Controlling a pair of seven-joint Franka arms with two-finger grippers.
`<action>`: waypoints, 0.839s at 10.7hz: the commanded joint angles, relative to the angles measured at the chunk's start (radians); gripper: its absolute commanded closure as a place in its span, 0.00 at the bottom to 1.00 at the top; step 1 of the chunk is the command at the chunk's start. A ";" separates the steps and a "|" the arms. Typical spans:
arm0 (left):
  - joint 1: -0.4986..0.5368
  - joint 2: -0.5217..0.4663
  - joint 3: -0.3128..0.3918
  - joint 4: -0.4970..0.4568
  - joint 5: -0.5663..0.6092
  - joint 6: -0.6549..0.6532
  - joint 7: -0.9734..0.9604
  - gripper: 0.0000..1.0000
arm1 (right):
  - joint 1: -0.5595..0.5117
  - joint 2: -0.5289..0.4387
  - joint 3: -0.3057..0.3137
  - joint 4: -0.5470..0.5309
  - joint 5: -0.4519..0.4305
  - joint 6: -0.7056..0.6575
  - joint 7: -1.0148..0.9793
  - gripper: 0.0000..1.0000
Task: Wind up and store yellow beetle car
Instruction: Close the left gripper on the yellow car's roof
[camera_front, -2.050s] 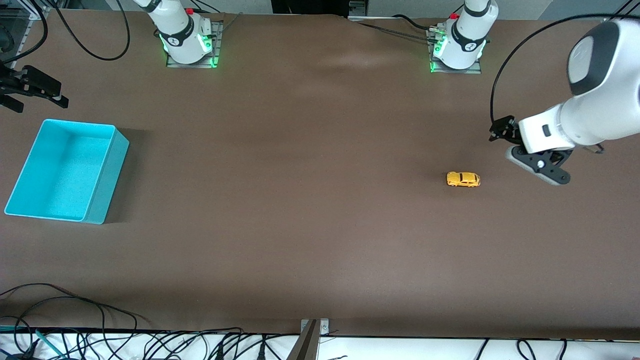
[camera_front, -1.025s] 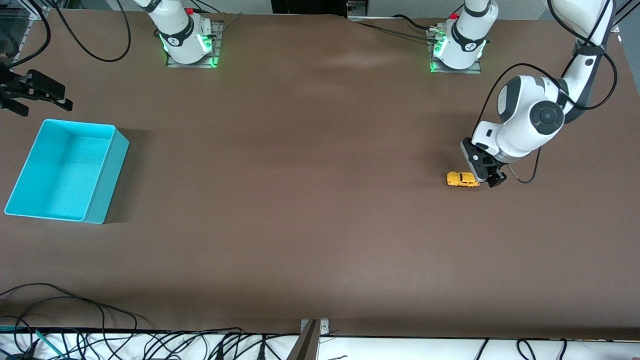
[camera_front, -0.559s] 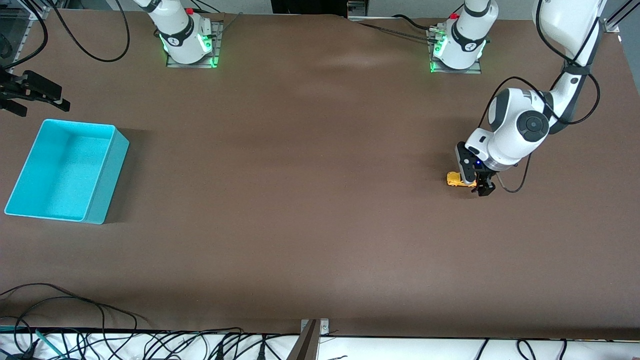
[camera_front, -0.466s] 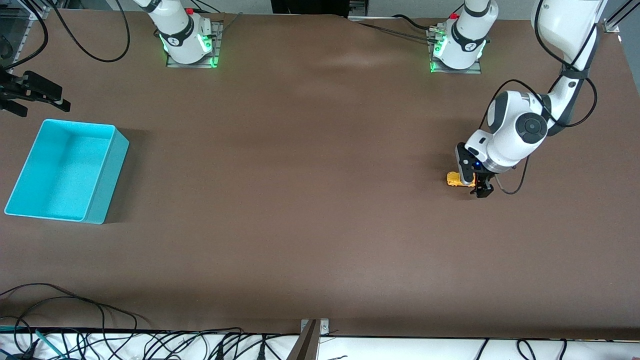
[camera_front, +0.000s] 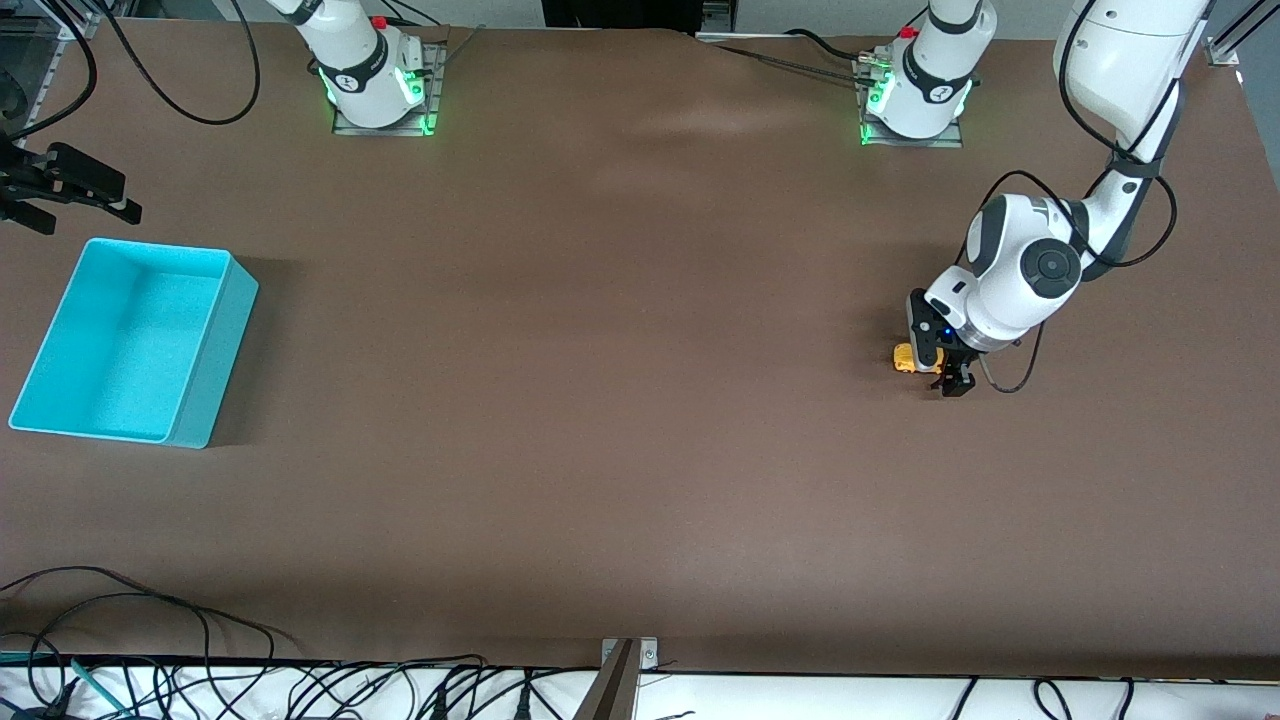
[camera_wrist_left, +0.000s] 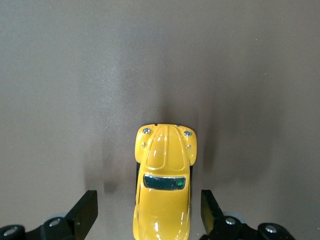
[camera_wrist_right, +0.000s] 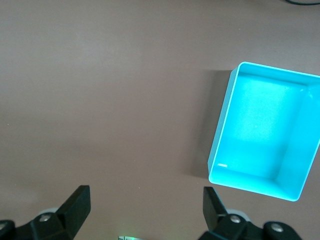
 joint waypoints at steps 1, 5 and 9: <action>0.008 -0.001 -0.003 -0.005 0.023 0.015 0.015 0.51 | -0.002 0.003 -0.004 0.013 0.022 -0.016 -0.037 0.00; 0.008 -0.003 -0.003 -0.005 0.023 0.009 0.016 1.00 | -0.001 0.000 -0.002 0.012 0.017 -0.048 -0.040 0.00; 0.009 0.005 -0.006 -0.005 0.022 0.003 0.075 1.00 | 0.005 -0.004 0.010 0.012 0.017 -0.079 -0.039 0.00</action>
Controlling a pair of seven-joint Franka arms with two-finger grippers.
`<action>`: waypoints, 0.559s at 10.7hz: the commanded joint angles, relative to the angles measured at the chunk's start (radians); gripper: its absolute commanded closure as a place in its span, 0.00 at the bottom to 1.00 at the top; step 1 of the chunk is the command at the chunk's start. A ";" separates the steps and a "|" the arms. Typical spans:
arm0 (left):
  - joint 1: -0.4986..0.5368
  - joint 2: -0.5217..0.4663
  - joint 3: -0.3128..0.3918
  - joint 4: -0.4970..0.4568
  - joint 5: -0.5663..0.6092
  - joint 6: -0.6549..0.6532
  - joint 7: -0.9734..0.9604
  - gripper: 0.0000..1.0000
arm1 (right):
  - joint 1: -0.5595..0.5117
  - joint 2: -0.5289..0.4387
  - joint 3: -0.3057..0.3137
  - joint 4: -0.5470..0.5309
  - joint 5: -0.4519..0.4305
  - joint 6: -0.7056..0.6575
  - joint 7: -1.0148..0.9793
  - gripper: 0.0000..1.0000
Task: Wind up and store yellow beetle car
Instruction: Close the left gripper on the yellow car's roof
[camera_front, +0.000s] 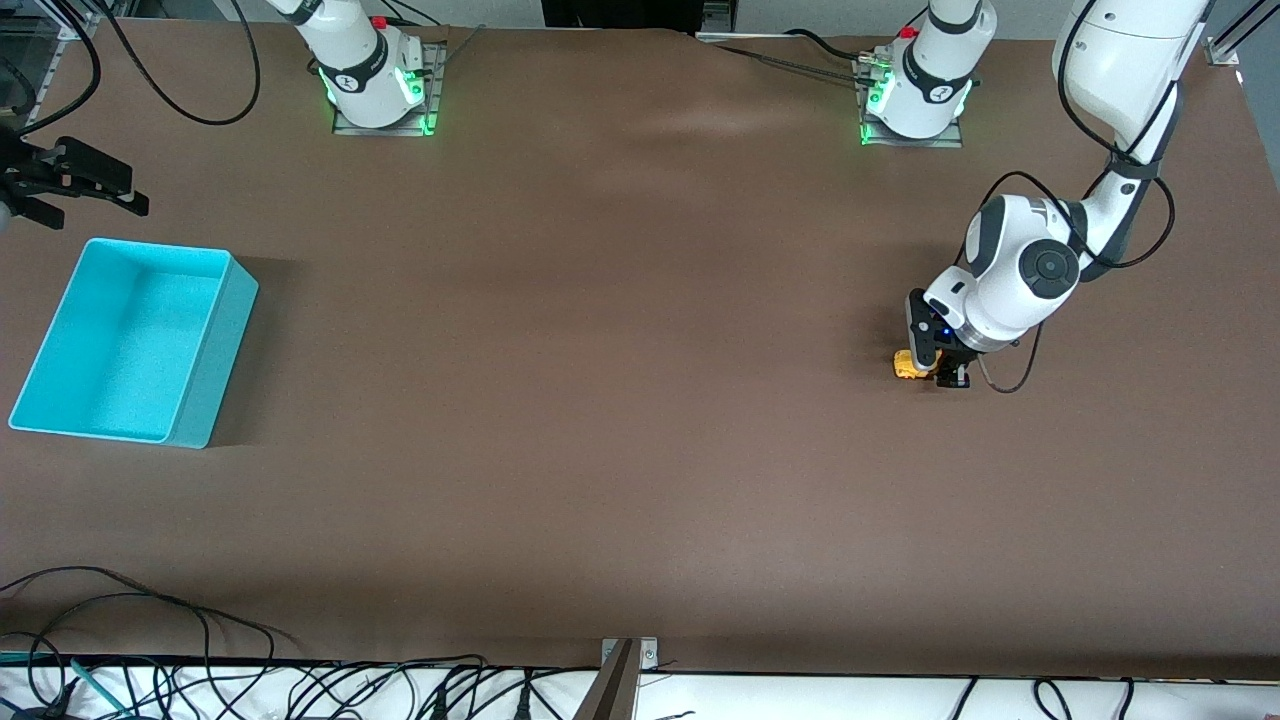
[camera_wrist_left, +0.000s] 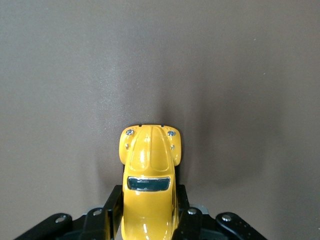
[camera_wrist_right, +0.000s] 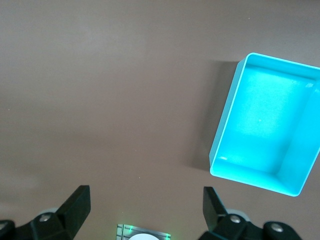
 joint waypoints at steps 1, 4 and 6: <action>0.018 0.017 -0.004 0.004 0.022 0.001 0.073 1.00 | 0.004 -0.006 0.011 0.012 0.017 -0.032 -0.014 0.00; 0.095 0.036 -0.003 0.007 0.023 0.003 0.087 1.00 | 0.004 -0.009 0.013 0.013 0.010 -0.033 -0.016 0.00; 0.152 0.045 -0.003 0.007 0.023 0.003 0.098 1.00 | 0.004 -0.009 0.015 0.013 0.007 -0.030 -0.014 0.00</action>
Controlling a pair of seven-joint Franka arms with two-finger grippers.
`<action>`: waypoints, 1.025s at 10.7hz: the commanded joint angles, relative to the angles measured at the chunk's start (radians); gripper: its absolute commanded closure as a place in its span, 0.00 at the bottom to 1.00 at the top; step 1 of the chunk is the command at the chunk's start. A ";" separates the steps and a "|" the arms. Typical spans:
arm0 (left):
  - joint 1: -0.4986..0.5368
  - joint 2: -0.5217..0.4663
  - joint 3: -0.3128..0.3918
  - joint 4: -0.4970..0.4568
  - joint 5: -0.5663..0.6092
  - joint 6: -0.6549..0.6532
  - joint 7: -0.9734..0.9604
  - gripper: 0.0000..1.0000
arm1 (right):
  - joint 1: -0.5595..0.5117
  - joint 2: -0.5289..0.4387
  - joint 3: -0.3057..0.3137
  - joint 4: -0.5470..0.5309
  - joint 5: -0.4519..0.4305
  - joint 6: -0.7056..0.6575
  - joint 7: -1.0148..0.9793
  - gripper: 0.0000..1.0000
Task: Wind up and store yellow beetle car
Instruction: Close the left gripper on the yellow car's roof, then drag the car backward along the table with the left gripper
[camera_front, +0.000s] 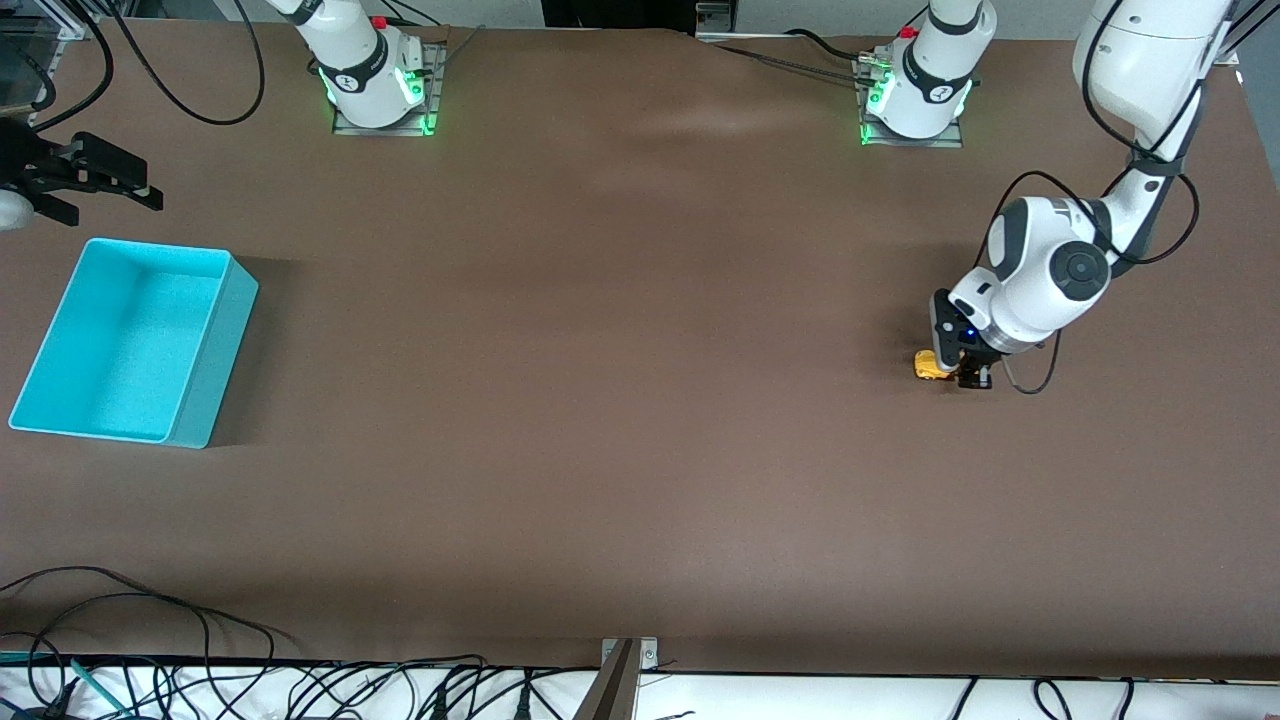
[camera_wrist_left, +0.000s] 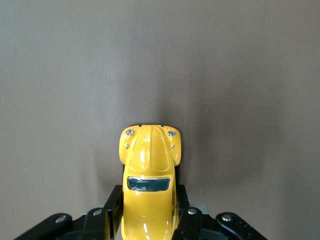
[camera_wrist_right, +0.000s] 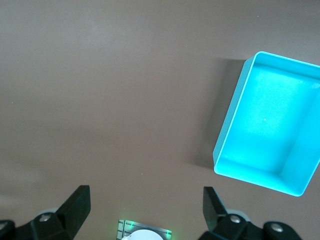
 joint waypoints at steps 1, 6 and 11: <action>0.082 0.051 -0.005 0.015 0.023 0.001 0.038 1.00 | 0.000 -0.006 -0.001 0.013 0.005 -0.014 -0.014 0.00; 0.206 0.087 -0.005 0.078 0.023 -0.008 0.250 1.00 | 0.001 -0.011 0.027 0.011 -0.073 0.007 -0.004 0.00; 0.255 0.090 -0.005 0.110 0.023 -0.031 0.322 0.98 | 0.001 -0.012 0.038 0.008 -0.082 0.022 -0.004 0.00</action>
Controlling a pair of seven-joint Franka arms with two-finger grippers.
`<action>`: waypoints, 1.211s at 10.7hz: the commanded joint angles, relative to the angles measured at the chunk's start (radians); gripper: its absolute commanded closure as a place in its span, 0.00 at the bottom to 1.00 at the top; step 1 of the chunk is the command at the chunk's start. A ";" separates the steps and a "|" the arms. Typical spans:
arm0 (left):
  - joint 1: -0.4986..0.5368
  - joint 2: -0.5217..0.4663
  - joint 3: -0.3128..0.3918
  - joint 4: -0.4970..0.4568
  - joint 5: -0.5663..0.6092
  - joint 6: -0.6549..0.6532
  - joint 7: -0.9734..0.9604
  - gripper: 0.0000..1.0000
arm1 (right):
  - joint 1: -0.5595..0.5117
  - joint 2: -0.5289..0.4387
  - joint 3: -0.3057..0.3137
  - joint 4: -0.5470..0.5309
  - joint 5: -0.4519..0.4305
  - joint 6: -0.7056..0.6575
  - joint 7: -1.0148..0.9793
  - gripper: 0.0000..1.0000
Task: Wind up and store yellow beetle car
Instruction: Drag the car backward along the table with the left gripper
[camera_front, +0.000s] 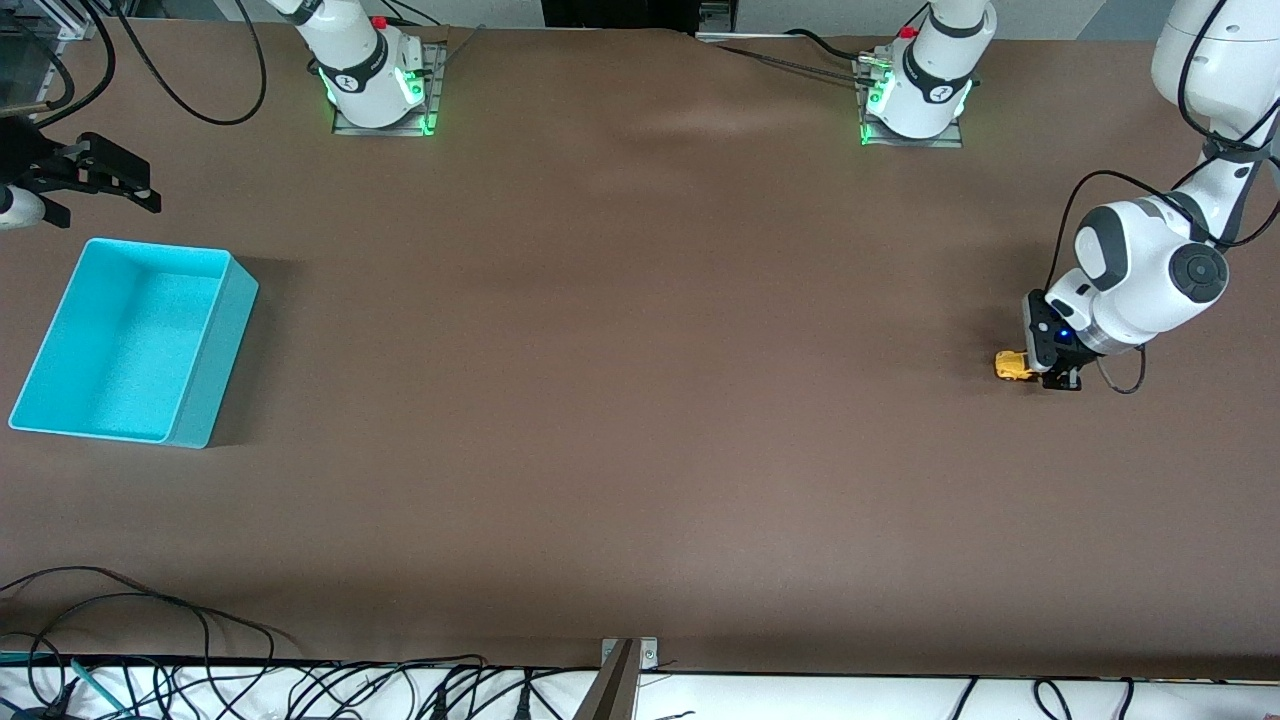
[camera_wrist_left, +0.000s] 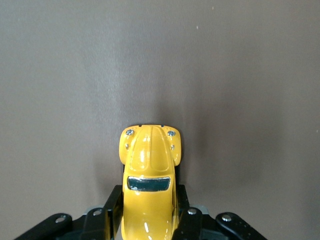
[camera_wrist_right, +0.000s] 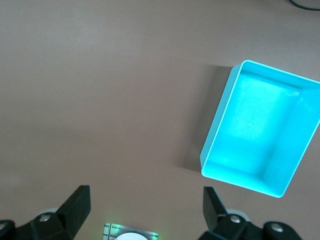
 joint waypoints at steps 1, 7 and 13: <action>0.025 0.052 -0.005 0.042 0.023 -0.009 0.031 0.98 | 0.001 -0.007 0.003 0.009 -0.017 -0.001 -0.003 0.00; 0.050 0.059 -0.005 0.042 0.023 -0.009 0.031 0.97 | 0.001 -0.007 0.002 0.009 -0.015 -0.001 -0.011 0.00; 0.051 0.049 -0.010 0.134 0.011 -0.154 0.037 0.00 | 0.001 -0.005 0.002 0.009 -0.015 -0.001 -0.012 0.00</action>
